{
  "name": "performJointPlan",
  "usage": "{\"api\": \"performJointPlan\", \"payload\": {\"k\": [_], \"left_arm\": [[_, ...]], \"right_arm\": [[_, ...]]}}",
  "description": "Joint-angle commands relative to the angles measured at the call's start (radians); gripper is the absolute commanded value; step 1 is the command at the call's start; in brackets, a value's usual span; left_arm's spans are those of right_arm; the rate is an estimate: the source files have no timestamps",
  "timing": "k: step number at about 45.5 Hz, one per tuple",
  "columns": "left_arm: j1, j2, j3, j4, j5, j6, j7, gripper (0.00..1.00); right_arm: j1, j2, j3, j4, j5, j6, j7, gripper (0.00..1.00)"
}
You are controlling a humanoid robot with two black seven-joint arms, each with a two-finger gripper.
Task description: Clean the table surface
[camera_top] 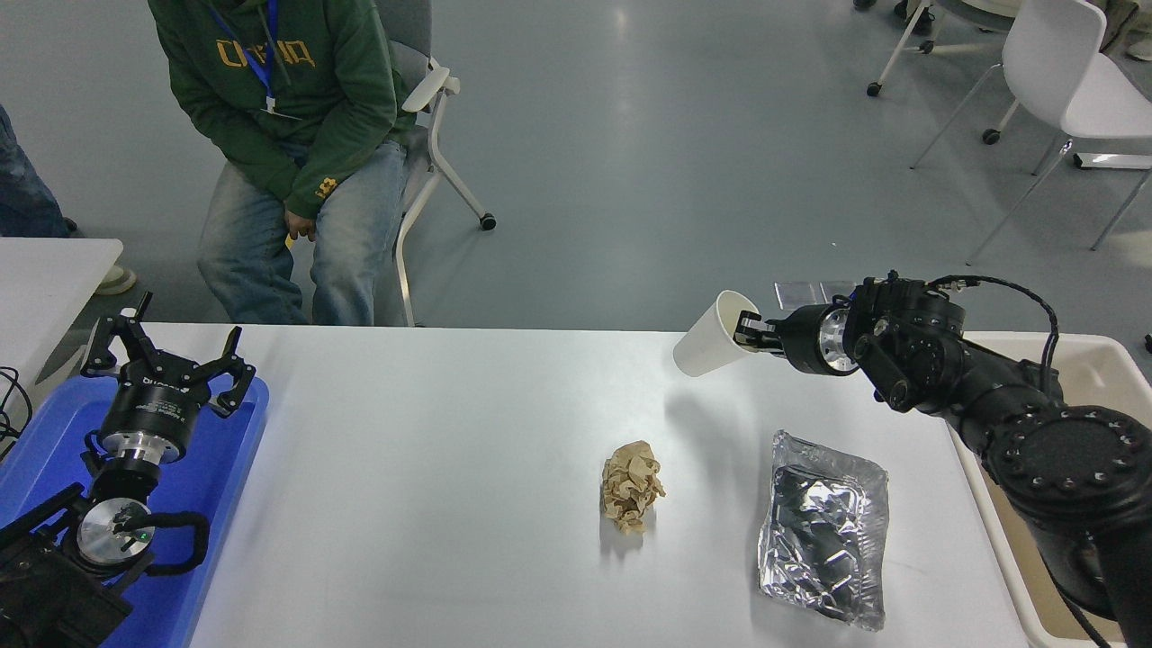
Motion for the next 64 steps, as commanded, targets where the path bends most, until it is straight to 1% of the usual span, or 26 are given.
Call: {"api": "performJointPlan", "payload": {"k": [1, 12, 20, 33, 43, 46, 49, 55, 58, 64], "left_arm": [[0.0, 0.0, 0.0, 0.0, 0.0, 0.0, 0.0, 1.0], [0.0, 0.0, 0.0, 0.0, 0.0, 0.0, 0.0, 1.0], [0.0, 0.0, 0.0, 0.001, 0.0, 0.0, 0.0, 1.0], [0.0, 0.0, 0.0, 0.0, 0.0, 0.0, 0.0, 1.0], [0.0, 0.0, 0.0, 0.0, 0.0, 0.0, 0.0, 1.0], [0.0, 0.0, 0.0, 0.0, 0.0, 0.0, 0.0, 1.0], [0.0, 0.0, 0.0, 0.001, 0.0, 0.0, 0.0, 1.0], [0.0, 0.0, 0.0, 0.0, 0.0, 0.0, 0.0, 1.0], [0.0, 0.0, 0.0, 0.0, 0.0, 0.0, 0.0, 1.0], [0.0, 0.0, 0.0, 0.0, 0.0, 0.0, 0.0, 1.0]], "right_arm": [[0.022, -0.095, 0.013, 0.007, 0.081, 0.092, 0.063, 0.0], [0.051, -0.19, 0.099, 0.005, 0.107, 0.181, 0.091, 0.0], [0.041, -0.257, 0.125, 0.012, 0.109, 0.189, 0.092, 0.0], [0.038, -0.261, 0.139, -0.002, 0.165, 0.19, 0.092, 0.0], [0.033, -0.277, 0.154, 0.018, 0.168, 0.186, 0.091, 0.0], [0.033, -0.303, 0.191, 0.07, 0.167, 0.18, 0.088, 0.0], [0.036, -0.357, 0.219, 0.168, 0.165, 0.154, 0.08, 0.0], [0.05, -0.5, 0.205, 0.471, 0.152, -0.016, 0.077, 0.0], [0.058, -0.55, 0.205, 0.583, 0.15, -0.075, 0.073, 0.0], [0.061, -0.583, 0.214, 0.657, 0.15, -0.109, 0.06, 0.0]]}}
